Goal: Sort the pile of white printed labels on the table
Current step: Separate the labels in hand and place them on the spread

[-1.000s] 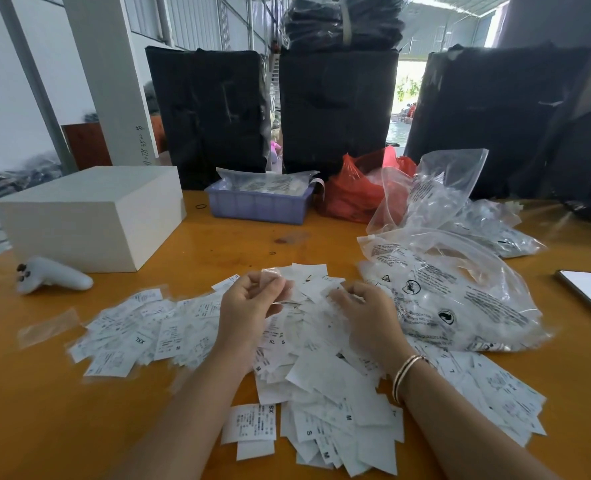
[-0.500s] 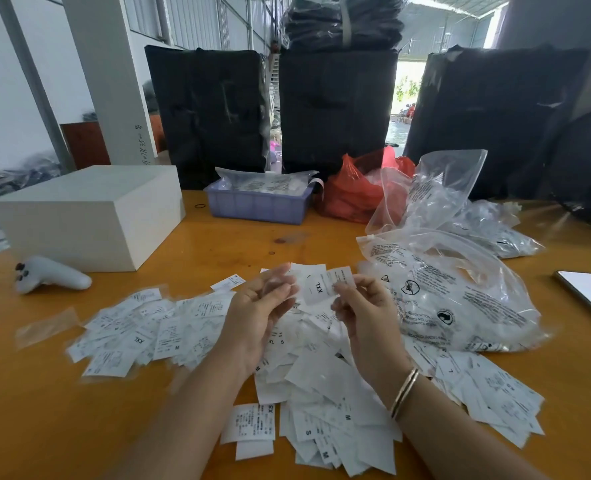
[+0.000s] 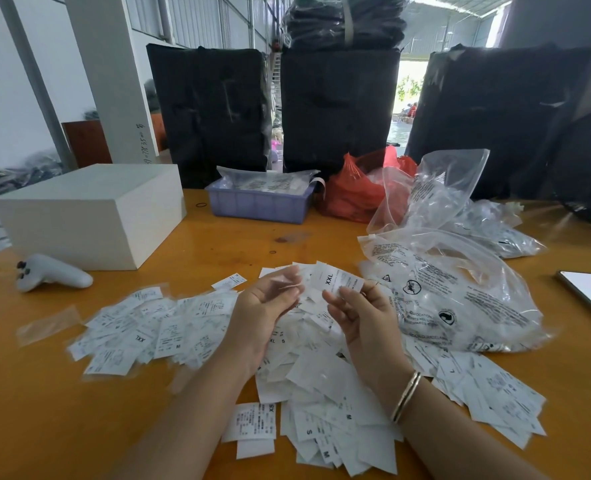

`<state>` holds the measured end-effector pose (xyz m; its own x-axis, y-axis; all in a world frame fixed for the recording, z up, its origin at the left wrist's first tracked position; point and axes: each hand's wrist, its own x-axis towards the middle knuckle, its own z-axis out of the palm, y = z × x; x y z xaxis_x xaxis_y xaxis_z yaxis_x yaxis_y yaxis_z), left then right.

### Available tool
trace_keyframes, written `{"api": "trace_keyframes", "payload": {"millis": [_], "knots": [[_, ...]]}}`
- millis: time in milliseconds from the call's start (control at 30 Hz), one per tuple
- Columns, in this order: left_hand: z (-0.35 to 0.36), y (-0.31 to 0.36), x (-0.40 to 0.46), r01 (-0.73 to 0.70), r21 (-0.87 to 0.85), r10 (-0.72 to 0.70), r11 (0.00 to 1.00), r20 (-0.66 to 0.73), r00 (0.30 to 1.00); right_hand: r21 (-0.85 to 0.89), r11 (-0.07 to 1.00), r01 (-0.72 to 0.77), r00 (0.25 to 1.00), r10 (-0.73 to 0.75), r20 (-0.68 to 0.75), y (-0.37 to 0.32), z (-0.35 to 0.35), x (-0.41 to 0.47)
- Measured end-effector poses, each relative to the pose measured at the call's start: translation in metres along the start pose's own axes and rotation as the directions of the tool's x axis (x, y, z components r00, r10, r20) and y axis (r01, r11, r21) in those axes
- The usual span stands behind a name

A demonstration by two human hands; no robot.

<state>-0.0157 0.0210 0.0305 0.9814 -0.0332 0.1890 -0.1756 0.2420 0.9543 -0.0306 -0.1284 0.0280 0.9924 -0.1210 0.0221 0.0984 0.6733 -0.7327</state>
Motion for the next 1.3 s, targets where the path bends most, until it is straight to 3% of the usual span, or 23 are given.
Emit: {"api": "trace_keyframes", "payload": {"millis": [200,367,633,800,1000,1300], "knots": [[-0.0004,-0.0026,0.0005,0.011,0.058,-0.01,0.998,-0.004,1.0,-0.042,0.999,0.012,1.0,-0.011,0.022,0.0025,-0.0001,-0.0002],[-0.0017,-0.0048,0.0018,0.014,0.066,-0.012,0.998,-0.027,1.0,-0.178,0.983,0.031,0.999,-0.025,0.035,0.0051,-0.0002,-0.0011],[-0.0033,-0.0059,0.0038,-0.032,0.074,0.036,0.997,-0.056,0.998,0.033,0.999,-0.001,0.998,0.003,-0.066,-0.0018,-0.0023,0.0007],[-0.0022,-0.0034,0.0029,0.005,-0.033,-0.008,0.999,-0.094,0.996,-0.072,0.997,0.001,0.999,-0.003,-0.032,0.0032,0.0003,-0.0013],[-0.0019,-0.0012,0.0016,0.006,-0.038,-0.012,0.999,-0.17,0.985,-0.16,0.987,0.017,1.0,-0.016,0.011,0.0051,0.0014,-0.0048],[-0.001,-0.0014,0.0008,-0.004,-0.073,-0.007,0.997,-0.146,0.989,-0.136,0.99,0.024,1.0,-0.026,-0.014,0.0066,0.001,-0.0037]]}}
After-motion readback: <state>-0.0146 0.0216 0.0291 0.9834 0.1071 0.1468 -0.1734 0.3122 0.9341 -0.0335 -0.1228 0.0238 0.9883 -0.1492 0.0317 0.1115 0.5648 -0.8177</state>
